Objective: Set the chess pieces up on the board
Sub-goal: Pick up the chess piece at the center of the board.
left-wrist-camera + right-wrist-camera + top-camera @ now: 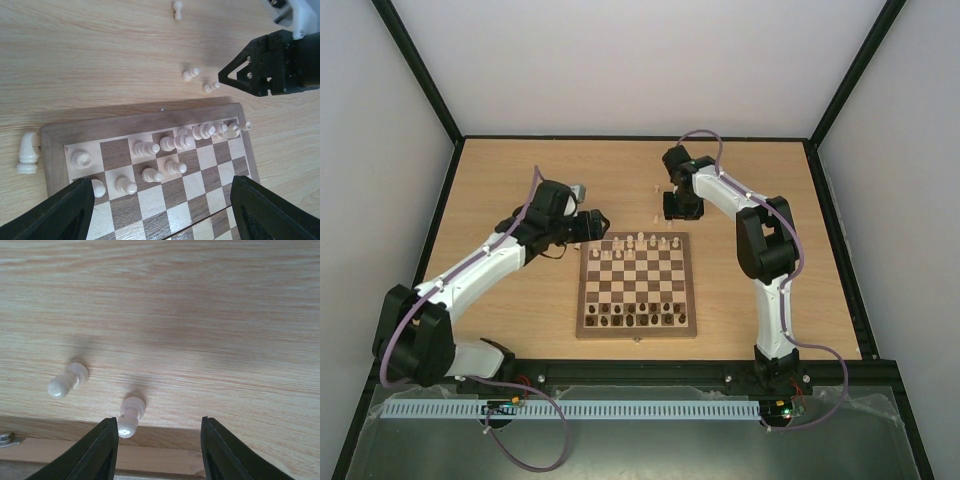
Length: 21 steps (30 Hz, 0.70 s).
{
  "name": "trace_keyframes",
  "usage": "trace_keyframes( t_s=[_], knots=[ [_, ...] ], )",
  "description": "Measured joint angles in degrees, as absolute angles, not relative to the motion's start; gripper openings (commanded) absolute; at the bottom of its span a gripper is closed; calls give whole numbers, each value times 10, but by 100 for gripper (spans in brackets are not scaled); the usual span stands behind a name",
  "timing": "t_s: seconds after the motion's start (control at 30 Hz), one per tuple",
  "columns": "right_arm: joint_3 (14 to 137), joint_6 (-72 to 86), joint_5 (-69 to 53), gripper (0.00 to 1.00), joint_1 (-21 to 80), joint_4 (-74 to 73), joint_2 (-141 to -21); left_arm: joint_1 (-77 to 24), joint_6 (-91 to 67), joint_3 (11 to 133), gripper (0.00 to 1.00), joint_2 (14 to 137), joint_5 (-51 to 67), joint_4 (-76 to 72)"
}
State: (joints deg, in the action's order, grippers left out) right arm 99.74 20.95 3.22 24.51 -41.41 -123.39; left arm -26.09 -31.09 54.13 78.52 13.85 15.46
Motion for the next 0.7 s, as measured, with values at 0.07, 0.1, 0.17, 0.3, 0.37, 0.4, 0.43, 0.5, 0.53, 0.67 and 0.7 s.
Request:
trace_keyframes(
  t_s=[0.07,0.1,0.17,0.3,0.37,0.4,0.43,0.5,0.53,0.67,0.7],
  knots=[
    [1002,209,36,45,246,-412,-1236,-261,-313,539,78,772,134,154],
    [1006,209,37,45,246,-412,-1237,-261,-313,539,78,765,132,154],
    [1015,208,37,45,247,-411,-1242,-261,-314,539,78,753,126,154],
    [1031,205,37,41,251,-406,-1255,-261,-314,539,77,744,119,154],
    [1034,203,37,39,255,-405,-1262,-261,-314,539,77,744,117,154],
    [1034,201,37,39,256,-406,-1265,-261,-314,539,77,744,116,154],
    [1034,201,37,35,259,-406,-1268,-261,-314,539,77,744,115,154],
    [1034,199,37,29,263,-406,-1273,-261,-313,539,77,744,115,154],
    [1034,198,37,25,264,-406,-1275,-261,-313,539,77,744,115,154],
    [1034,196,40,21,268,-406,-1284,-261,-313,539,77,744,115,154],
    [1034,196,42,20,269,-406,-1287,-261,-313,539,76,744,115,154]
  ],
)
